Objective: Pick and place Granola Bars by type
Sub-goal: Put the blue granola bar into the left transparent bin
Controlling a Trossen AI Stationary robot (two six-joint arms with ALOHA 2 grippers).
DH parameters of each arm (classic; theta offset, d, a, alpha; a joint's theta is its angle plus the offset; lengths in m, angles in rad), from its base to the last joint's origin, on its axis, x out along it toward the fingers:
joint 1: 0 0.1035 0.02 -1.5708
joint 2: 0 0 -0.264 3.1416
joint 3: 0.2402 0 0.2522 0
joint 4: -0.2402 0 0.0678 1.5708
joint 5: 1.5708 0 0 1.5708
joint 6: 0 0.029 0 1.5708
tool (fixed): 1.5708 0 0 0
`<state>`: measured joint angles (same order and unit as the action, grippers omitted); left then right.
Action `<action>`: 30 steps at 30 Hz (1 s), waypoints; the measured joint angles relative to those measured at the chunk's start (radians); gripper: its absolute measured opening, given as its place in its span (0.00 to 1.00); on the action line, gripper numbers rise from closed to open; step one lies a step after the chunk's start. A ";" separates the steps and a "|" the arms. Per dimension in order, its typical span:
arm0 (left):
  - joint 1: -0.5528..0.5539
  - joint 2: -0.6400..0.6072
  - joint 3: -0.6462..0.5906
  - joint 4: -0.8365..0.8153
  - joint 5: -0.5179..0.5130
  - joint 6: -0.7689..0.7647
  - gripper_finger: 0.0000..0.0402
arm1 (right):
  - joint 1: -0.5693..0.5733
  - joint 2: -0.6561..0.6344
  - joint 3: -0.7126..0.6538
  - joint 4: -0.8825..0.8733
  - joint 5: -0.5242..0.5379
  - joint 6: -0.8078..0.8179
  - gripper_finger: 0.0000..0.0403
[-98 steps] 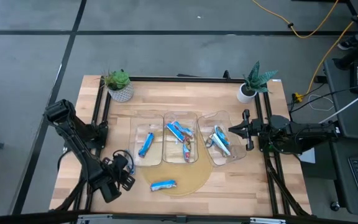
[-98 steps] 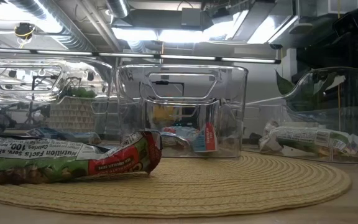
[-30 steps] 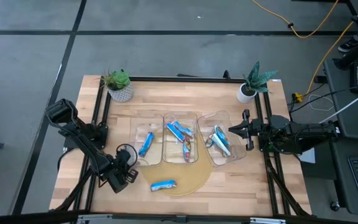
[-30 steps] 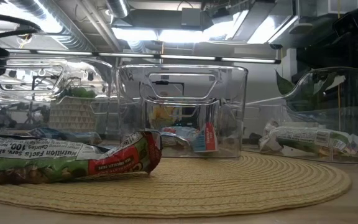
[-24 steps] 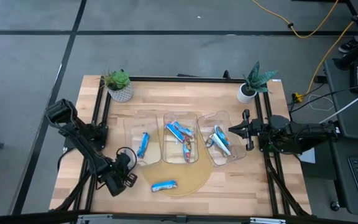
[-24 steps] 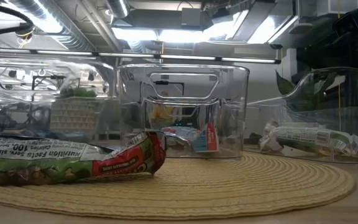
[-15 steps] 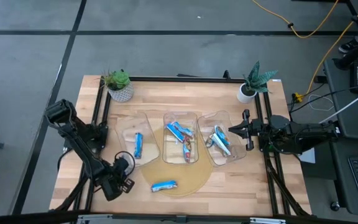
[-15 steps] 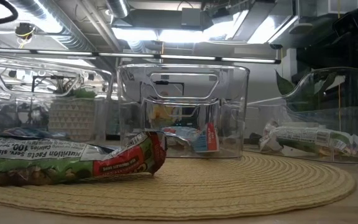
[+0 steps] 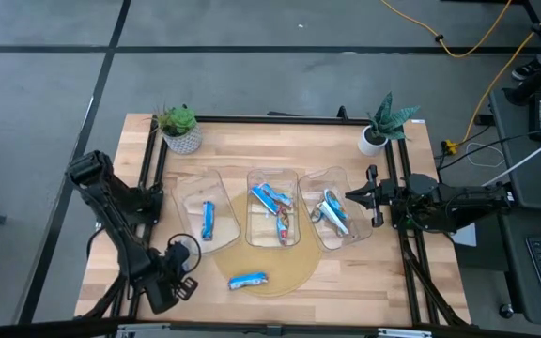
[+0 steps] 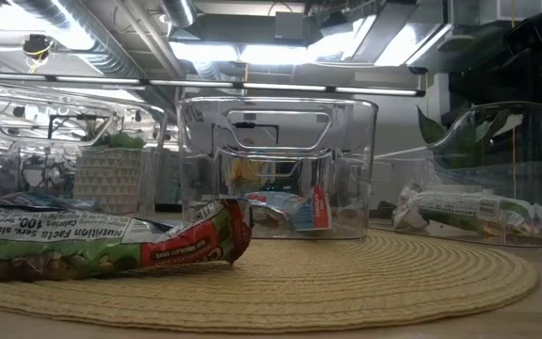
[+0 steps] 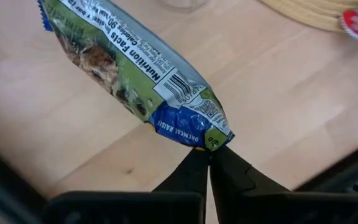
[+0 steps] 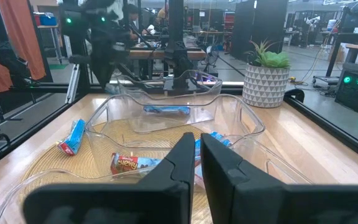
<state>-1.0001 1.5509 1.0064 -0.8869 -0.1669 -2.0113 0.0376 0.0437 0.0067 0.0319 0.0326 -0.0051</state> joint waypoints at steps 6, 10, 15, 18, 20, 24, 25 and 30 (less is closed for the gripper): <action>-0.006 0.000 0.137 -0.167 -0.004 0.002 0.00 | 0.000 0.000 0.000 0.000 0.000 0.000 0.08; -0.015 0.000 0.211 -0.248 -0.021 0.006 0.00 | 0.000 0.000 0.000 0.000 0.000 0.000 0.08; -0.025 0.000 0.296 -0.344 -0.022 0.006 0.00 | 0.000 0.000 0.000 0.000 0.000 0.000 0.08; -0.027 0.000 0.352 -0.411 -0.025 0.008 0.00 | 0.000 0.000 0.000 0.000 0.000 0.000 0.08; -0.027 0.000 0.391 -0.460 -0.025 0.009 0.00 | 0.000 0.000 0.000 0.000 0.000 0.000 0.08; -0.027 0.000 0.478 -0.556 -0.065 0.024 0.00 | 0.000 0.000 0.000 0.000 0.000 0.000 0.08; -0.027 -0.001 0.499 -0.574 -0.082 0.028 0.00 | 0.000 0.000 0.000 0.000 0.000 0.000 0.08; -0.027 0.000 0.607 -0.673 -0.192 0.058 0.00 | 0.000 0.000 0.000 0.000 0.000 0.000 0.08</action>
<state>-1.0267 1.5505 1.6135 -1.5603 -0.3587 -1.9532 0.0376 0.0440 0.0067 0.0319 0.0326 -0.0051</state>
